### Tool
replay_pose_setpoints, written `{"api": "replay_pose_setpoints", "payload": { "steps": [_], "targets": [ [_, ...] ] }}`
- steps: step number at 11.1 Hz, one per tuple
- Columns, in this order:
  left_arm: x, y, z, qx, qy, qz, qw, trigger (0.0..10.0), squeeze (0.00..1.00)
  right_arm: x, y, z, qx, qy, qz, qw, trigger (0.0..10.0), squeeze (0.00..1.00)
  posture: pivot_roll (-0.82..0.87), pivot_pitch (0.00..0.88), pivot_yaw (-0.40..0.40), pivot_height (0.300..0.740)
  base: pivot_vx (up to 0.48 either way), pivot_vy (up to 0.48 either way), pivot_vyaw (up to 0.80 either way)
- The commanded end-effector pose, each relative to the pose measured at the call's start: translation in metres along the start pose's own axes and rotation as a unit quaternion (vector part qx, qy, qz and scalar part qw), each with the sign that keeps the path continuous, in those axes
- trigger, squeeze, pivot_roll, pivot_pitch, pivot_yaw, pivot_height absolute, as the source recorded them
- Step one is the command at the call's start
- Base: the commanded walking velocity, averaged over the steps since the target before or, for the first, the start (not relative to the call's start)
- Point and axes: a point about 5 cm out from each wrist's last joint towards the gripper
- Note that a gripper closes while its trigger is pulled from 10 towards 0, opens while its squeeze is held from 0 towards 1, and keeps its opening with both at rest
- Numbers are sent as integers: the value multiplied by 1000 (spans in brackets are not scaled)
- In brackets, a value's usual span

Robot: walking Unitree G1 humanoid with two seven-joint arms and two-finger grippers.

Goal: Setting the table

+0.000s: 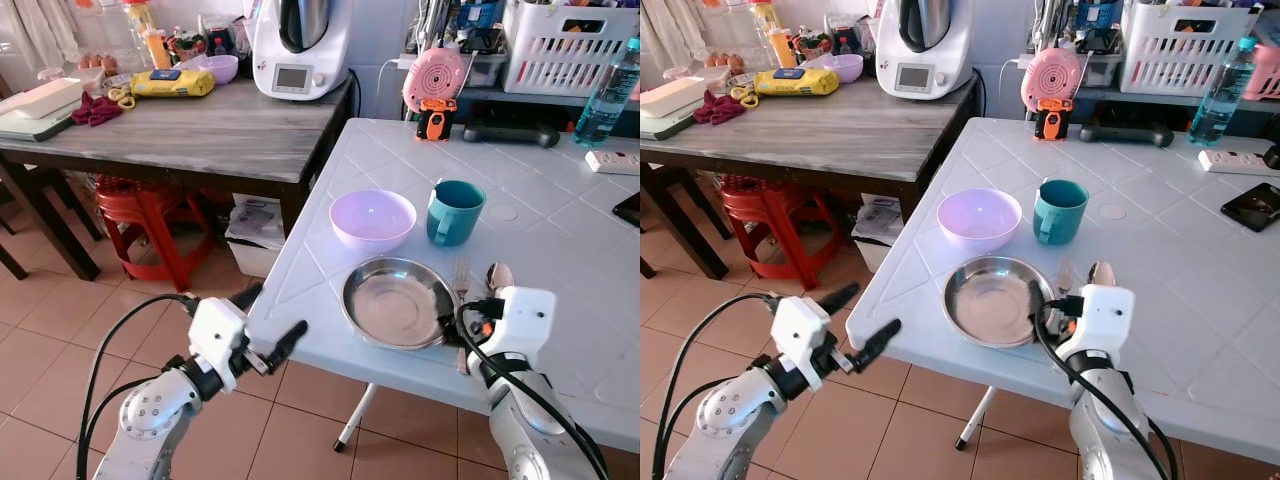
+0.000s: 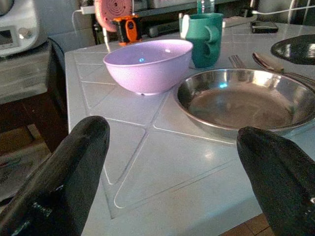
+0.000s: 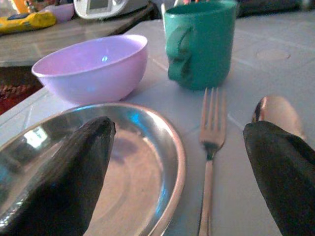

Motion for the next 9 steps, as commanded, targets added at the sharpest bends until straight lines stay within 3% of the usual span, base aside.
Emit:
{"api": "replay_pose_setpoints", "payload": {
  "steps": [1, 3, 9],
  "targets": [
    [2, 3, 1, -13, -5, -3, 1000, 10000, 0, -1, 6, 4, -5, 14, -7, 1000, 10000, 0, -38, 0, 55, 740, 0, 0, 0],
    [4, 3, -1, -19, -17, -3, 1000, 10000, 0, -4, 10, 8, -17, 31, 7, 999, 10000, 0, -41, 0, 59, 740, 0, 0, 0],
    [4, 2, -4, -20, -29, -9, 999, 10000, 0, -8, 6, -5, -38, -3, 41, 998, 10000, 0, -37, 0, 60, 740, 0, 0, 0]
  ]
}}
Point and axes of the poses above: a point about 5 cm out from each wrist's last joint towards the gripper, its own x axis pointing back from the gripper into the wrist, its own y axis along the axis of the wrist's last joint, z = x × y, and after that the axes turned 11 degrees about -x, right-handed
